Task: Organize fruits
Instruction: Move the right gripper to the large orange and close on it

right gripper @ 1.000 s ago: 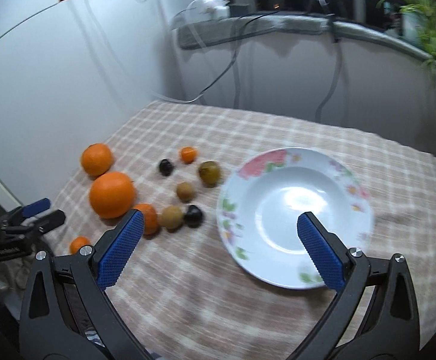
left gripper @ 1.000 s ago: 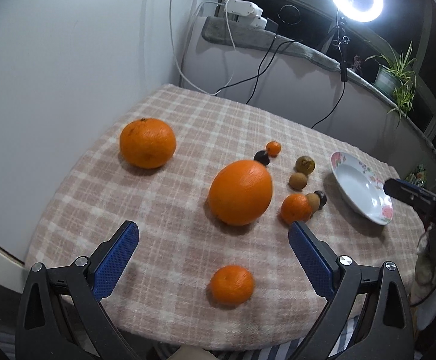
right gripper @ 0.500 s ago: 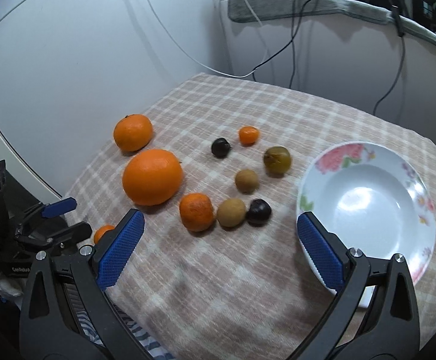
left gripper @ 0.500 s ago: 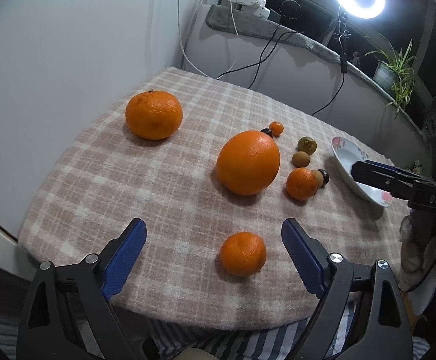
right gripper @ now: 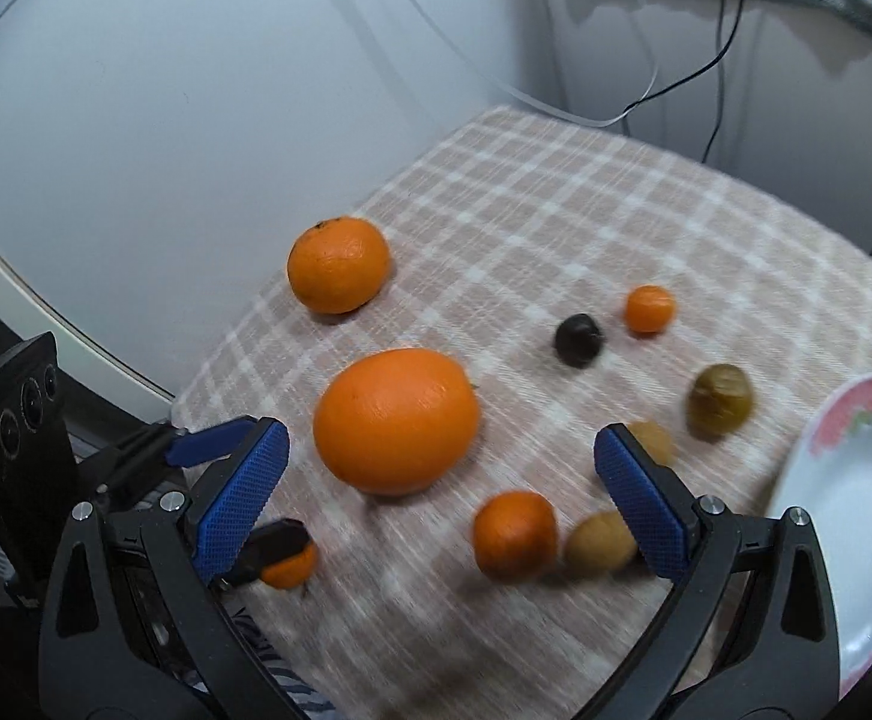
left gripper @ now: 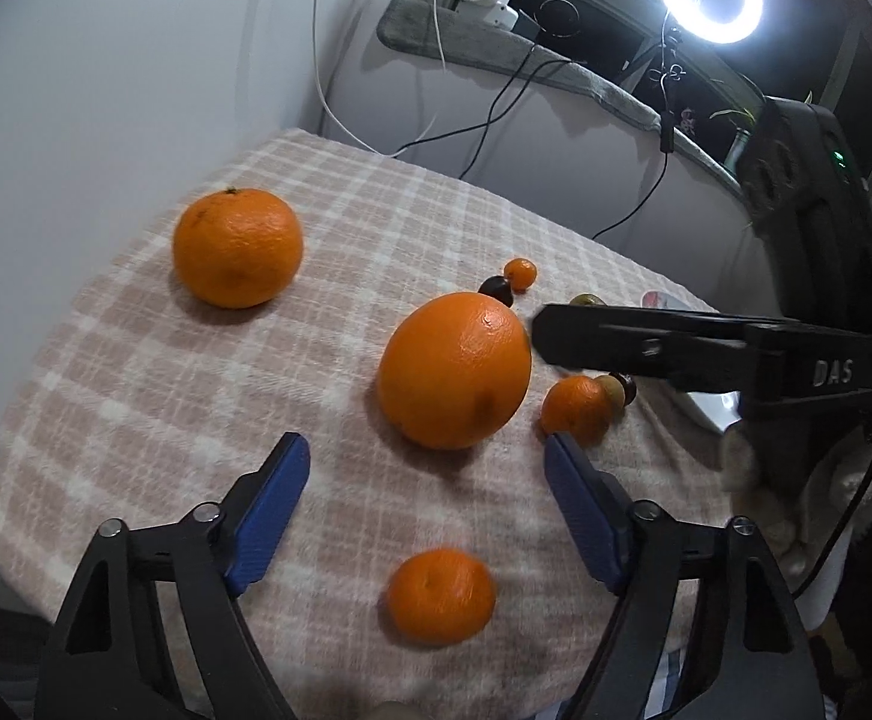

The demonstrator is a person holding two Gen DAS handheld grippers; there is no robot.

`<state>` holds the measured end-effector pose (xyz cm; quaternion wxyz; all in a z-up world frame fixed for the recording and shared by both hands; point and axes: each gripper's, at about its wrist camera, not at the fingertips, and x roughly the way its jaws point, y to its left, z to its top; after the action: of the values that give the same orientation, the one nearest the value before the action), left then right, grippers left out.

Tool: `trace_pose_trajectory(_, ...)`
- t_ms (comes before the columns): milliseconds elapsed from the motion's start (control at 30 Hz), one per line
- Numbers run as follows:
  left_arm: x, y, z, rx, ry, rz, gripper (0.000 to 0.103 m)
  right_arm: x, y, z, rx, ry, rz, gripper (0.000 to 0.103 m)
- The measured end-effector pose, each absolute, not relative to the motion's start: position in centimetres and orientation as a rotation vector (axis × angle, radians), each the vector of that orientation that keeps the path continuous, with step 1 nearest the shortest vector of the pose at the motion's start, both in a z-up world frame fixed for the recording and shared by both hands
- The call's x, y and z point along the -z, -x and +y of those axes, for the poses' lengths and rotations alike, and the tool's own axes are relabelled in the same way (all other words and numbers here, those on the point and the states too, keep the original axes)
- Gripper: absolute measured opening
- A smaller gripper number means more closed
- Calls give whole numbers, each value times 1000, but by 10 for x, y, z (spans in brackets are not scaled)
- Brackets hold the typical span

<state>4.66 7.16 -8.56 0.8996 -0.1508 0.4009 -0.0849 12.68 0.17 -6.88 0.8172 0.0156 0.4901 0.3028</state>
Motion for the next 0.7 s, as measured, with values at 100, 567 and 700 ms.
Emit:
trace_pose_trajectory(100, 89, -53, 70, 193, 326, 836, 77, 78, -135, 10, -669, -42, 1086, 103)
trace_pose_trajectory(567, 101, -73, 67, 227, 367, 862, 65, 98, -151, 32, -745, -45, 1166, 95)
trace_pose_trajectory(700, 104, -76, 68, 241, 381, 865, 60, 103, -151, 36, -764, -41, 1189, 85)
